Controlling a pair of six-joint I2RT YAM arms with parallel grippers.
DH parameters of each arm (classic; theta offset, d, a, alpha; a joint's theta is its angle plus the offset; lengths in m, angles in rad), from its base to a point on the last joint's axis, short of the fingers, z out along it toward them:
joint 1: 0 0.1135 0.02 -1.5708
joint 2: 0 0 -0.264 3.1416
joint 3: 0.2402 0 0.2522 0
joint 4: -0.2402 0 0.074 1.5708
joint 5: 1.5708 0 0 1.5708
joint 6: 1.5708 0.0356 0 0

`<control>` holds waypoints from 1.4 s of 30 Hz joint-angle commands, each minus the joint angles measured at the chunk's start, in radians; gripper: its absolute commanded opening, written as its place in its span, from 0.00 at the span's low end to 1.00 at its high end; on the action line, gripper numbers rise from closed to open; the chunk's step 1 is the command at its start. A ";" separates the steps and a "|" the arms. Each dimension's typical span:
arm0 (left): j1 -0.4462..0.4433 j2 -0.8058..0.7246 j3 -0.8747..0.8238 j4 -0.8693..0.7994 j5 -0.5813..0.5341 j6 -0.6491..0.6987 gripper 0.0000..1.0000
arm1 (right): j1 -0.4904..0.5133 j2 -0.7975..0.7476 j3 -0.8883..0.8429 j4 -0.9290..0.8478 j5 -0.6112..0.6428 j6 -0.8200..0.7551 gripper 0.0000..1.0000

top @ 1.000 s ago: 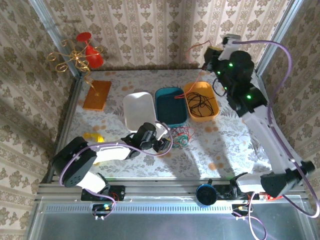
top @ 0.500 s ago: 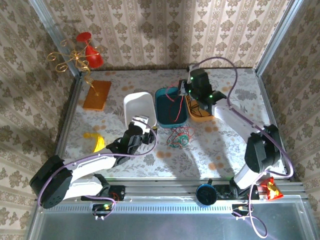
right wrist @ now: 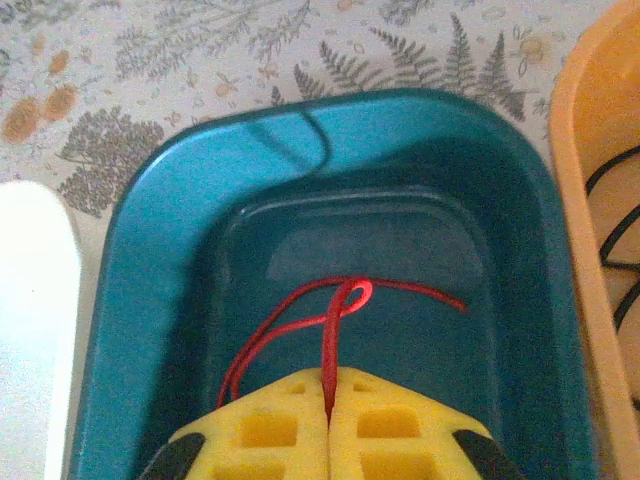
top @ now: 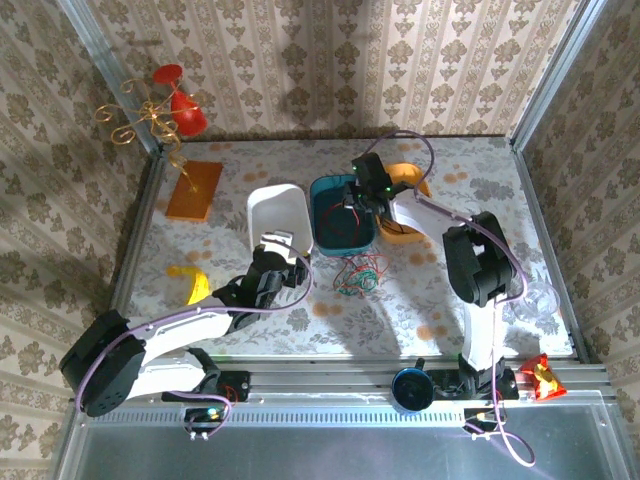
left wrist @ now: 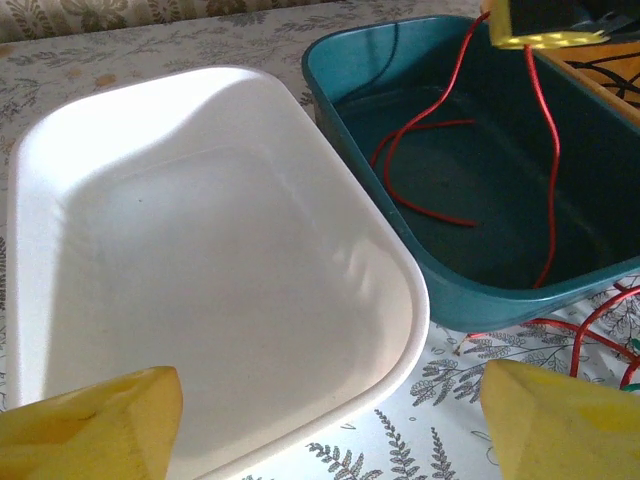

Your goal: Untangle the cables

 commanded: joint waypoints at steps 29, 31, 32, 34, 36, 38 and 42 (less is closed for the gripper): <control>-0.045 0.325 0.232 0.008 0.616 0.273 0.81 | 0.035 -0.679 -0.538 -0.272 -0.238 -0.130 0.49; -0.050 0.360 0.255 0.007 0.610 0.279 0.79 | 0.035 -0.681 -0.587 -0.257 -0.232 -0.106 0.48; -0.051 0.373 0.263 0.008 0.606 0.281 0.79 | 0.035 -0.673 -0.606 -0.244 -0.234 -0.099 0.48; -0.052 0.403 0.280 0.017 0.602 0.284 0.78 | 0.035 -0.643 -0.638 -0.211 -0.223 -0.081 0.44; -0.052 0.428 0.295 0.028 0.593 0.286 0.78 | 0.035 -0.612 -0.657 -0.177 -0.218 -0.072 0.39; -0.052 0.455 0.307 0.042 0.592 0.285 0.78 | 0.035 -0.561 -0.661 -0.153 -0.222 -0.070 0.35; -0.052 0.502 0.337 0.051 0.591 0.274 0.76 | 0.035 -0.532 -0.670 -0.124 -0.184 -0.061 0.21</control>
